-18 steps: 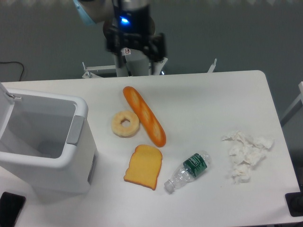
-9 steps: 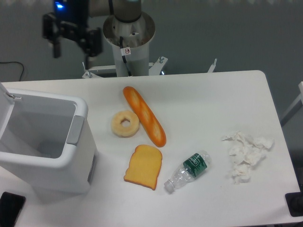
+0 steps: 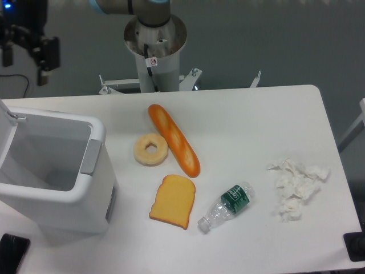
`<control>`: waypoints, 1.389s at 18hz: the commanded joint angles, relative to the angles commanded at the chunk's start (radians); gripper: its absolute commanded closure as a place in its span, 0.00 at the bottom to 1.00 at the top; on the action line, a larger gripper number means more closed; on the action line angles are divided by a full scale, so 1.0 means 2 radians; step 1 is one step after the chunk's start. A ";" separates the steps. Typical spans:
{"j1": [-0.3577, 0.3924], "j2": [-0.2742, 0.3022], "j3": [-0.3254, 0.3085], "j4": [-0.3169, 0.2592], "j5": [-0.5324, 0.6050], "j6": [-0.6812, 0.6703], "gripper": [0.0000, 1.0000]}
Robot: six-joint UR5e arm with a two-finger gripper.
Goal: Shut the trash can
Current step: 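Raise the gripper and swing it over toward the open trash can lid, then lower the gripper behind the raised trash can lid, then push the raised lid forward and down with the gripper until shut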
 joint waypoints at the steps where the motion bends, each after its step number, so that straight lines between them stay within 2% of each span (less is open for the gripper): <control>1: -0.005 -0.008 0.008 0.000 0.000 -0.005 0.00; 5: -0.014 -0.022 0.019 0.003 0.001 -0.010 0.00; 11: -0.012 -0.028 0.024 0.015 0.004 -0.013 0.00; 16: -0.008 -0.038 0.028 0.031 0.039 -0.019 0.00; 25: 0.035 -0.027 0.029 0.035 0.041 -0.019 0.00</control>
